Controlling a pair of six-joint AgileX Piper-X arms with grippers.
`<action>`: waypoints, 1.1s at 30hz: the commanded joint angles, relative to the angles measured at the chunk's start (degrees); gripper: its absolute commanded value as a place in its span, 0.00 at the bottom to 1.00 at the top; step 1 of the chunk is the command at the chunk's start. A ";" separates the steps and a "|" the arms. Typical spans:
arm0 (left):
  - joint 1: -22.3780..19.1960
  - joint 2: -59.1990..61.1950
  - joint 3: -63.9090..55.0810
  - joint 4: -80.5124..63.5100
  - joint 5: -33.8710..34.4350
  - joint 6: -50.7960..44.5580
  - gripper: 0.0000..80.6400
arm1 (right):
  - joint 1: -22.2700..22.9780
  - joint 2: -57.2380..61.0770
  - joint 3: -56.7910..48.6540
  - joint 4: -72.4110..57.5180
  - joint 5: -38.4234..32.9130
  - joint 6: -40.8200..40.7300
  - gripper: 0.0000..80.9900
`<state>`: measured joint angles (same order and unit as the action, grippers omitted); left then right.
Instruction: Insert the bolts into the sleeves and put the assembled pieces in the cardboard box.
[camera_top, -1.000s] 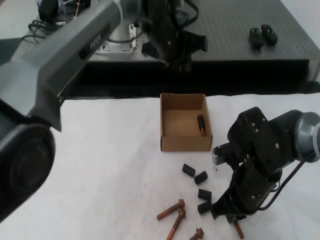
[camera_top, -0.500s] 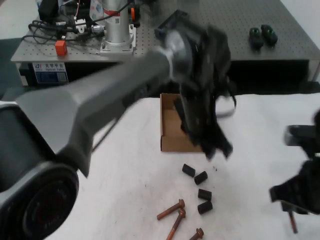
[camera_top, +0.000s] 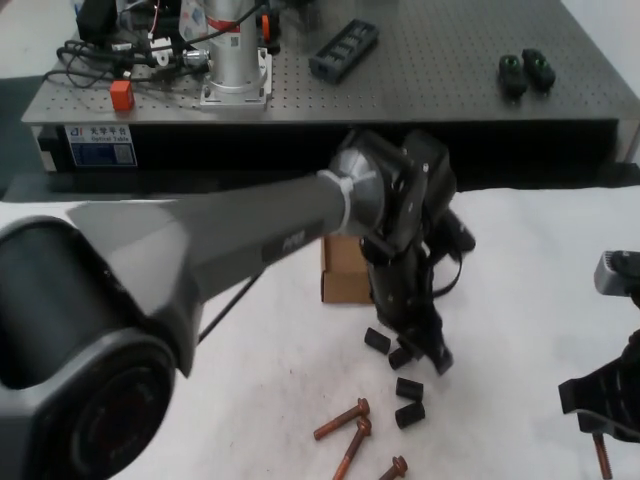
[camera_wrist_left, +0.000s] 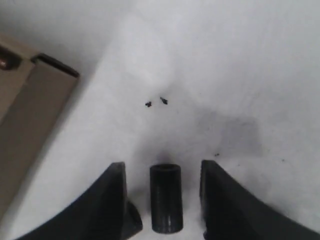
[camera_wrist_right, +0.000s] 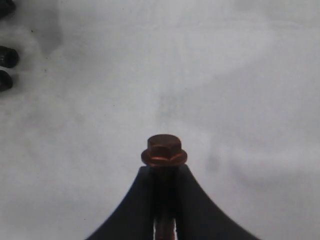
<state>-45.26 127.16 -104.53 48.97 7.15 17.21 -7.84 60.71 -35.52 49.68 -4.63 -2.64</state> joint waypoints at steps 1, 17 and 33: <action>-0.07 3.05 -0.07 1.69 0.37 3.02 0.41 | -0.23 -0.45 0.11 0.19 -0.68 0.10 0.02; -0.07 2.59 -0.31 3.55 0.55 1.16 0.01 | -0.09 -1.61 0.28 -1.53 -4.70 0.10 0.02; 6.27 -41.78 45.54 -41.35 27.69 -27.30 0.01 | 5.93 -15.06 7.54 -55.09 -33.36 34.62 0.02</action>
<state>-38.31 92.53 -71.43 22.82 25.09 -3.92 -5.46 46.14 -27.97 9.45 -34.70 24.12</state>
